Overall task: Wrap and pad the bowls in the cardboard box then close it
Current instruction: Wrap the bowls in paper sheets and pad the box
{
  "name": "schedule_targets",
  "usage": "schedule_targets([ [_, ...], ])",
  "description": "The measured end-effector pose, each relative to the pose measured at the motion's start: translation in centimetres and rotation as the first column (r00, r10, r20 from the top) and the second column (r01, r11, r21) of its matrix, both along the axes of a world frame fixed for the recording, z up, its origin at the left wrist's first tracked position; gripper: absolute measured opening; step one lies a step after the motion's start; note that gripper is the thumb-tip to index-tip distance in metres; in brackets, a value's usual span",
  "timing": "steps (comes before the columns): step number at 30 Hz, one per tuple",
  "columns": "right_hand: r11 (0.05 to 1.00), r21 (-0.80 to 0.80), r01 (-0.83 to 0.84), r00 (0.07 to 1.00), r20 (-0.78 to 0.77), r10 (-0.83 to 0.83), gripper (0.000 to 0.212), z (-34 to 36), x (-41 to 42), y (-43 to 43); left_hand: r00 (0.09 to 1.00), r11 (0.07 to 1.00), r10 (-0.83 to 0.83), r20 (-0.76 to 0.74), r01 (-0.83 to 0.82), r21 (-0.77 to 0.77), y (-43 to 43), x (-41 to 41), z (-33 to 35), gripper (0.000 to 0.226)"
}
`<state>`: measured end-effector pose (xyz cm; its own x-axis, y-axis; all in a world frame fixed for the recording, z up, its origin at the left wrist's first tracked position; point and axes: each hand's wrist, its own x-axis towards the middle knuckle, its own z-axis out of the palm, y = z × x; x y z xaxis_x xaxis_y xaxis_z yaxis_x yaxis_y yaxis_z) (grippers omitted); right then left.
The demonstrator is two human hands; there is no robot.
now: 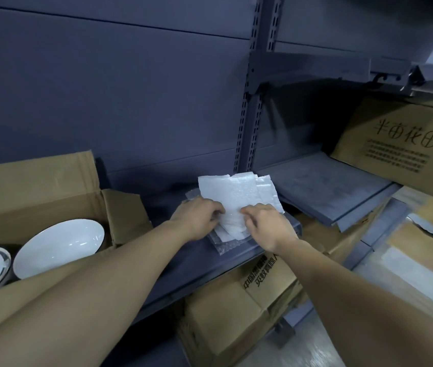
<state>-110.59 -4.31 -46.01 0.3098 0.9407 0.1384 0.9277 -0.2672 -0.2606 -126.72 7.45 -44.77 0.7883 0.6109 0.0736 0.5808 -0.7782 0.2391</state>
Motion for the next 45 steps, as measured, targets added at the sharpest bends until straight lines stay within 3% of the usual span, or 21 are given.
schedule_targets([
  [5,0.994,-0.106,0.021,0.994,0.105,-0.01,0.044,0.1,-0.4,0.7,1.0,1.0,-0.03,0.009,0.03,-0.007,-0.5,-0.4,0.2,0.034],
  [9,0.999,-0.026,0.023,0.98,0.198,-0.017,0.028,0.1,-0.9,0.9,0.999,1.0,-0.011,0.036,0.012,-0.017,-0.4,-0.6,0.5,0.037],
  [17,0.997,-0.082,-0.008,0.968,0.251,0.028,0.027,0.4,-1.4,1.1,0.998,0.999,0.006,0.068,-0.003,-0.051,-0.3,-1.2,0.2,0.038],
  [22,0.997,0.058,0.045,0.955,0.291,-0.06,0.023,1.3,-2.0,1.1,0.996,0.996,0.036,0.085,-0.029,-0.083,-0.3,-1.9,0.4,0.042],
  [26,0.961,0.277,0.014,0.963,0.254,-0.088,0.017,2.7,-2.2,1.2,0.984,0.997,0.079,0.159,-0.079,-0.004,-0.3,-2.4,1.6,0.051],
  [28,0.929,0.369,-0.03,0.962,0.264,-0.074,0.011,3.8,-2.6,1.1,0.958,0.993,0.115,0.263,-0.115,-0.015,-0.5,-2.7,2.3,0.058],
  [30,0.898,0.437,-0.05,0.96,0.268,-0.077,0.008,4.9,-3.0,1.0,0.879,0.975,0.204,0.43,-0.143,-0.171,-0.5,-3.0,3.2,0.063],
  [32,0.881,0.471,-0.037,0.963,0.254,-0.095,0.007,5.9,-3.5,0.8,0.79,0.932,0.319,0.524,-0.162,-0.324,-0.5,-3.5,4.3,0.052],
  [35,0.862,0.506,-0.028,0.96,0.253,-0.117,0.008,7.1,-4.4,0.4,0.76,0.927,0.351,0.547,-0.199,-0.319,-0.9,-4.5,5.9,0.005],
  [36,0.855,0.518,-0.029,0.96,0.251,-0.12,0.009,7.6,-4.7,0.3,0.745,0.929,0.352,0.567,-0.203,-0.309,-1.3,-5.0,6.4,0.013],
  [38,0.837,0.546,-0.024,0.97,0.215,-0.112,0.014,8.3,-5.3,0.0,0.7,0.92,0.364,0.614,-0.169,-0.353,-1.6,-5.8,7.1,0.013],
  [40,0.826,0.562,0.026,0.99,0.099,-0.099,0.033,8.8,-5.9,-0.3,0.646,0.902,0.381,0.662,-0.102,-0.42,-1.8,-6.9,7.8,0.003],
  [43,0.811,0.555,0.186,0.973,-0.221,-0.071,0.066,9.3,-7.6,-0.8,0.581,0.874,0.397,0.71,-0.005,-0.485,-2.2,-8.7,8.9,0.006],
  [45,0.8,0.532,0.277,0.893,-0.45,-0.01,0.074,9.6,-8.9,-0.9,0.54,0.862,0.407,0.737,0.041,-0.506,-2.6,-10.1,9.6,0.009],
])
